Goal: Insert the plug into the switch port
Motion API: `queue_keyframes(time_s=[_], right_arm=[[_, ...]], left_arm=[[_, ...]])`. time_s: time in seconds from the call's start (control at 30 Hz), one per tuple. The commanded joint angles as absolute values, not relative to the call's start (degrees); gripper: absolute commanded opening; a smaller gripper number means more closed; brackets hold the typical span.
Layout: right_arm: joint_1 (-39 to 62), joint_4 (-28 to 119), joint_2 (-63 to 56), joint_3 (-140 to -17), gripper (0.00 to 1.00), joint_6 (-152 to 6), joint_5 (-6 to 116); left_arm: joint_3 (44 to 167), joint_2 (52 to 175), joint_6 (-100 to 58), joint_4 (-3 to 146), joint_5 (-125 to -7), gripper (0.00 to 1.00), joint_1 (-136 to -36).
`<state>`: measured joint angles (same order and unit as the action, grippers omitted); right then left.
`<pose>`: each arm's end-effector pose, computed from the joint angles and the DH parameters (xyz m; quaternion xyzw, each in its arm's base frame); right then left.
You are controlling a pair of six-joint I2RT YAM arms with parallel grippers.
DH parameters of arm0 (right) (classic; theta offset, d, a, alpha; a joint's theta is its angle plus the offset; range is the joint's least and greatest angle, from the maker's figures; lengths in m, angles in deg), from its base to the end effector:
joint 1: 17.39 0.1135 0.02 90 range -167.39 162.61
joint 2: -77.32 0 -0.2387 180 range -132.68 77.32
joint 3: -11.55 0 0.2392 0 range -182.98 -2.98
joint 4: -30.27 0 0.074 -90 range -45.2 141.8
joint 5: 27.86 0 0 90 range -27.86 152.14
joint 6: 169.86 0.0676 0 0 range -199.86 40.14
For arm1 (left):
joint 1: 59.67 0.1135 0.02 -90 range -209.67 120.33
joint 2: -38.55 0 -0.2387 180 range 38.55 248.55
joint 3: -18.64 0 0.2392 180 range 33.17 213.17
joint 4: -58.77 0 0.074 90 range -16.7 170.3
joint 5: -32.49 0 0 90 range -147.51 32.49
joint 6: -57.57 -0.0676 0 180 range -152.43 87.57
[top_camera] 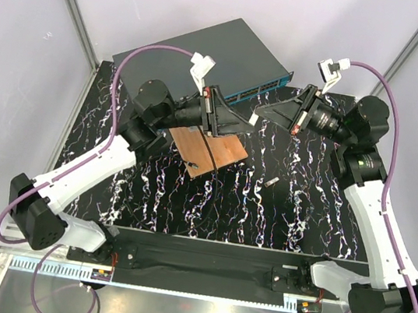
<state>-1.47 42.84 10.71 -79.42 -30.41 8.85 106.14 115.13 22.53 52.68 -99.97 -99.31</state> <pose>0.2305 0.1221 0.4546 -0.1706 0.6402 0.6126 0.4310 0.2157 -0.2380 0.4272 0.2146 0.5882 -0.6968 0.3499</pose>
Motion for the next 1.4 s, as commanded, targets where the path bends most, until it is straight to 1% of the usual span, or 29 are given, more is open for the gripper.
queue_keyframes(time_s=[0.0, 0.03, 0.07, 0.1, 0.13, 0.17, 0.2, 0.23, 0.27, 0.3, 0.33, 0.37, 0.4, 0.43, 0.47, 0.5, 0.53, 0.57, 0.6, 0.67, 0.8, 1.0, 1.13, 1.27, 1.37], right_arm=[[-0.78, 40.49, 11.83, -78.83, 0.0, -30.82, 8.27], [-0.69, 40.58, 12.1, -78.13, 0.01, -30.99, 7.92], [-0.69, 40.93, 12.19, -77.95, 0.07, -31.34, 7.65], [-0.69, 41.72, 12.1, -77.86, 0.18, -32.22, 7.04], [-0.69, 44.51, 12.01, -78.82, 0.43, -36.49, 6.17], [-0.69, 48.36, 11.93, -79.61, 0.5, -39.84, 4.59], [-0.69, 51.62, 11.92, -80.66, 0.54, -43.53, 4.05], [-0.69, 59.49, 12.01, -83.02, 0.57, -52.18, 3.7], [-0.78, 64.09, 11.93, -84.52, 0.64, -57.05, 3.7], [-0.69, 68.49, 11.92, -86.02, 0.68, -66.23, 3.78], [-0.69, 76.54, 11.58, -88.64, 0.7, -70.85, 3.61], [-0.69, 80.88, 11.4, -90.15, 0.77, -76.03, 3.52], [-0.78, 84.93, 11.4, -91.38, 0.79, -85.74, 3.52], [-0.69, 90.88, 11.57, -93.05, 0.8, -89.93, 3.87], [-0.69, 93.81, 11.75, -93.59, 0.81, -94.32, 3.79], [-0.69, 96.11, 11.92, -94.03, 0.81, -102.37, 3.7], [-0.69, 100.13, 12.45, -94.55, 0.8, -105.84, 3.78], [-0.78, 101.65, 12.54, -94.73, 0.78, -108.92, 3.78], [-0.6, 103.23, 12.71, -95.0, 0.74, -111.91, 3.78], [-0.34, 105.35, 12.98, -94.83, 0.7, -117.73, 4.22], [2.82, 108.78, 13.86, -93.68, 0.71, -130.97, 4.92], [14.14, 116.34, 13.77, -92.72, 0.66, -147.85, 10.98], [18.64, 118.8, 12.46, -92.71, 0.63, -151.67, 13.8], [20.67, 118.72, 11.31, -92.63, 0.59, -153.07, 15.3], [21.63, 118.8, 10.69, -92.71, 0.59, -154.57, 16.17]], left_arm=[[106.21, 114.23, 22.41, 47.9, -101.63, 0.19, -99.84], [106.12, 114.14, 22.41, 47.99, -101.72, 0.12, -99.84], [106.04, 114.05, 22.24, 48.34, -102.33, 0.0, -99.75], [105.95, 113.88, 22.15, 48.78, -102.68, 0.0, -99.84], [105.69, 113.35, 21.8, 49.22, -103.47, 0.0, -99.75], [105.42, 112.91, 21.54, 50.18, -105.22, 0.0, -99.58], [105.16, 112.47, 20.92, 51.14, -106.19, 0.0, -99.49], [104.89, 111.86, 18.22, 52.98, -106.98, 0.0, -99.49], [104.89, 110.72, 16.37, 57.96, -108.56, 0.0, -99.49], [104.8, 110.1, 14.52, 61.05, -109.27, 0.0, -99.49], [104.72, 109.66, 11.37, 64.13, -109.97, 0.0, -99.49], [104.89, 109.13, 9.77, 70.25, -111.63, 0.0, -99.4], [104.89, 108.87, 8.19, 73.01, -112.52, 0.0, -99.4], [104.89, 108.78, 6.0, 75.47, -113.57, 0.0, -99.4], [104.98, 108.78, 4.93, 80.46, -115.06, 0.0, -99.49], [105.15, 109.12, 4.05, 82.77, -115.86, 0.0, -99.49], [104.98, 109.56, 3.96, 85.23, -117.17, 0.0, -99.57], [105.07, 109.92, 3.96, 86.65, -119.28, 0.0, -99.57], [105.07, 110.7, 3.96, 87.97, -119.82, 0.0, -99.66], [103.76, 110.97, 6.06, 86.85, -121.83, 0.0, -99.84], [100.42, 111.15, 10.89, 83.06, -123.69, 0.0, -100.45], [99.62, 112.64, 13.97, 81.56, -124.39, 0.0, -101.16], [99.35, 113.43, 14.94, 80.86, -124.48, 0.0, -101.51], [99.44, 114.14, 14.77, 80.95, -125.01, 0.0, -102.38], [98.92, 114.23, 14.33, 81.48, -125.88, 0.0, -102.91]])
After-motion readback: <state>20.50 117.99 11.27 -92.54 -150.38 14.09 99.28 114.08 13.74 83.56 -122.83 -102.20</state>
